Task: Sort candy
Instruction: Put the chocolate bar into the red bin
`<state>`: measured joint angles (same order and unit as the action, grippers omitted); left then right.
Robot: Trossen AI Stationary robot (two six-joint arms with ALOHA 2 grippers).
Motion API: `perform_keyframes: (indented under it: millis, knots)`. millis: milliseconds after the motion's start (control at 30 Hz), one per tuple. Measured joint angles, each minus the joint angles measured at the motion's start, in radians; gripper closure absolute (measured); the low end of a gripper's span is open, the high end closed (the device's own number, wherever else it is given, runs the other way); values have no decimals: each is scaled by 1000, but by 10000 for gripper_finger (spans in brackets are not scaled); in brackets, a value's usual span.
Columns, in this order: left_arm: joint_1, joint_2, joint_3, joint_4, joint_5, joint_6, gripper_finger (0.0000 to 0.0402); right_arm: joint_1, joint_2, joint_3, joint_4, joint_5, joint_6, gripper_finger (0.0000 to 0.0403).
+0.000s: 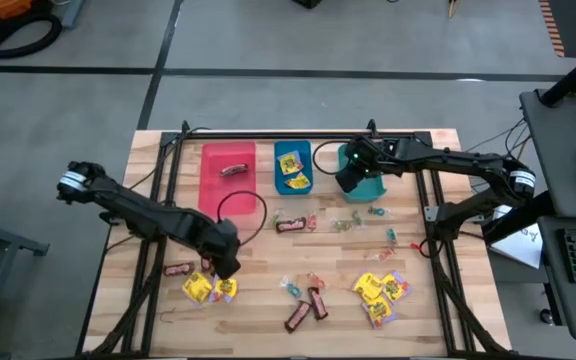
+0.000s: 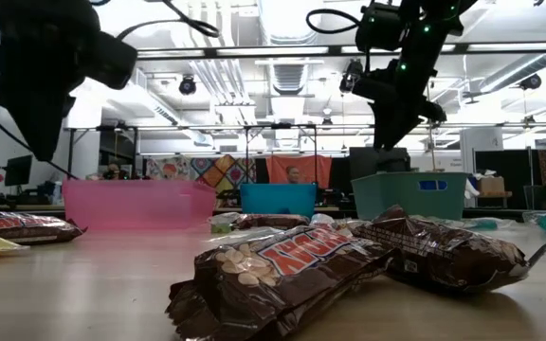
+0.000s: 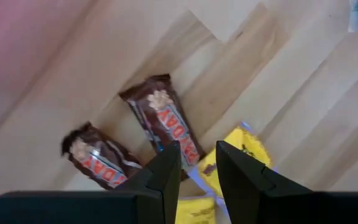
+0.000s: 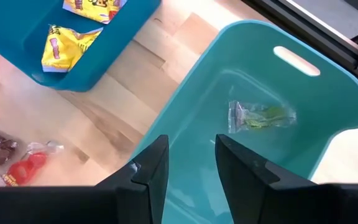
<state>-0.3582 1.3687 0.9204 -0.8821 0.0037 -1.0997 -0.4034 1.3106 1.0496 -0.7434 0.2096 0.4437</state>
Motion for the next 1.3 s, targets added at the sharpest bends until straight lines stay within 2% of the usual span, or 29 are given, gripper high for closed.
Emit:
perform_keyframes:
  millis: [233,533,667,1067,1300]
  knots:
    - [-19,103,71,-34,-12,-18,298,0,0,0,0,0,-42,282]
    - [-19,197,73,-36,-26,-78,209,5,0,-2,-7,-5,-54,282]
    - [-19,248,73,-37,-40,-80,183,5,0,-2,-7,-5,-55,282]
    - [-13,381,74,-45,-48,-36,178,22,0,-3,-7,-7,-52,280]
    - [-13,390,76,-32,-52,-4,216,34,0,-3,-6,-8,-51,278]
